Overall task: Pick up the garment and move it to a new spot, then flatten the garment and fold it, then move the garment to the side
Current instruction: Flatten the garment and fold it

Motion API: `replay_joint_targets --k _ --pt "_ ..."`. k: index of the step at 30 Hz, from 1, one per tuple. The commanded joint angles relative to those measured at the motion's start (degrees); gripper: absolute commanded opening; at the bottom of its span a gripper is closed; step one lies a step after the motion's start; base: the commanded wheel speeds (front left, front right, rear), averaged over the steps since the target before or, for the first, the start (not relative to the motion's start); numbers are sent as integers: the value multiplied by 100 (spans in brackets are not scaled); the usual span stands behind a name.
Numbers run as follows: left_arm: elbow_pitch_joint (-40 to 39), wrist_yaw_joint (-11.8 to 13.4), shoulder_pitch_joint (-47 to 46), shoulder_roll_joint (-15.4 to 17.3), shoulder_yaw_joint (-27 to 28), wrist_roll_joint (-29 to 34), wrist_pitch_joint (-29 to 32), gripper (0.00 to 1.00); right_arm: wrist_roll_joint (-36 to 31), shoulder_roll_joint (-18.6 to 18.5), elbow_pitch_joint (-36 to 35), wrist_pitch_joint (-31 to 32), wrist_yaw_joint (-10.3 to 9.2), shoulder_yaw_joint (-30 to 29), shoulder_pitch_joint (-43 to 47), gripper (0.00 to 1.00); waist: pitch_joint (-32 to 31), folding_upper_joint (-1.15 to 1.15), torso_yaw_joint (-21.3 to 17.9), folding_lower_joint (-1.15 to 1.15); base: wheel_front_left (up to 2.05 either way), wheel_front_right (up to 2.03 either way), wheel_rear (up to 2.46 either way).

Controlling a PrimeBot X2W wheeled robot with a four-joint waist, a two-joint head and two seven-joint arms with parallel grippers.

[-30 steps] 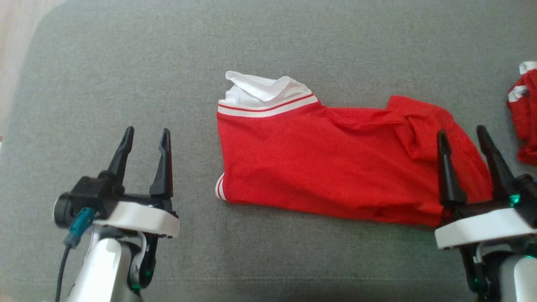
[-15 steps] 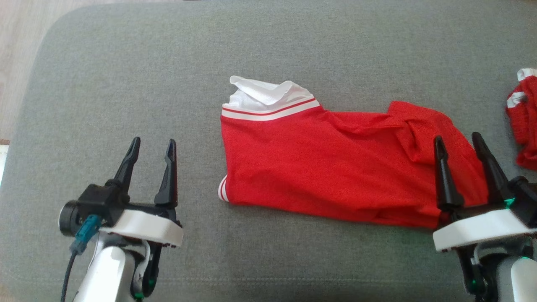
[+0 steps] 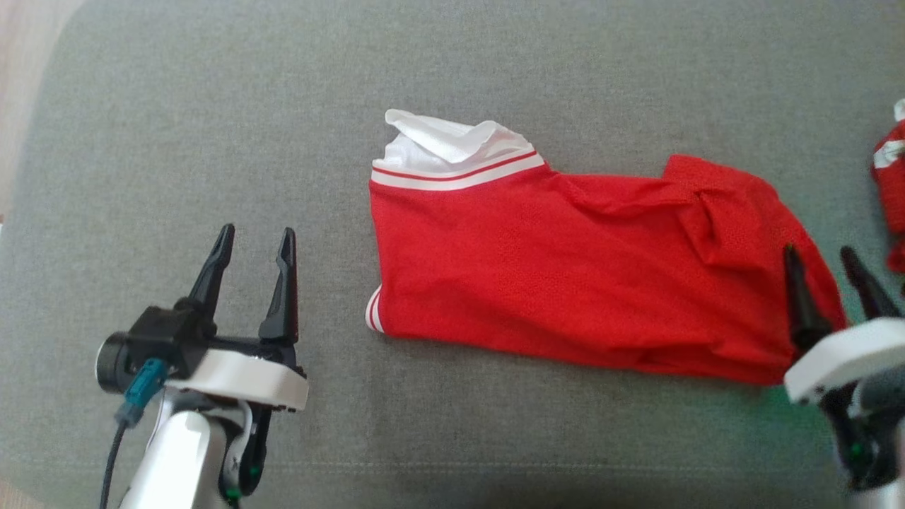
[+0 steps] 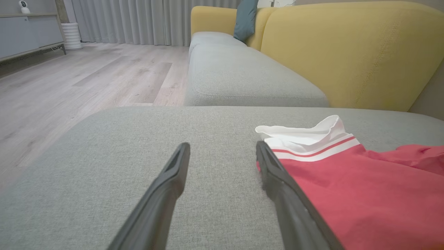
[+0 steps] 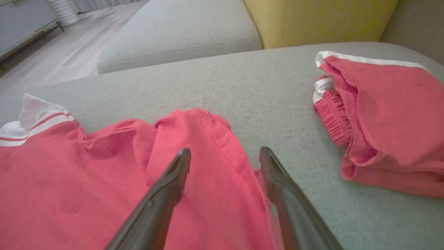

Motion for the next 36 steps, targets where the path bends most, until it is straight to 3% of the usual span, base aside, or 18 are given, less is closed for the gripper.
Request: replay_joint_targets --k 1,8,9,11,15,21,25,32,36 --pt "-208 10 -273 131 176 -25 -18 100 73 -154 -172 173 19 57 -304 100 88 0 -9 0 0 0 0" --pt "-176 -12 -411 119 149 -34 -39 100 440 -285 13 1537 19 -106 -601 100 261 0 -14 0 0 0 0" --pt "-168 -15 -425 117 145 -35 -42 100 538 -279 36 1746 19 -139 -623 94 272 0 -13 0 0 0 0" --pt "-161 -23 -451 114 139 -38 -47 100 712 -261 -36 2027 19 -193 -667 0 300 0 -11 0 0 0 0" --pt "-146 -34 -497 118 138 -42 -57 100 1098 -147 -348 2222 19 -327 -717 0 334 0 -1 0 0 0 0" --pt "-121 -26 -526 115 165 -49 -68 100 1799 23 -949 1818 19 -469 -963 0 325 0 -7 0 0 0 0" --pt "-124 -19 -539 100 170 -51 -72 100 2036 88 -987 1672 19 -475 -1218 0 326 0 -17 0 0 0 0" --pt "-135 -54 -663 51 133 -41 -77 100 2161 129 -237 1091 19 -348 -2293 0 474 0 41 0 0 0 0" --pt "-131 -99 -774 6 110 -37 -79 100 1743 -56 650 733 19 -472 -2784 0 623 0 147 0 0 0 0"
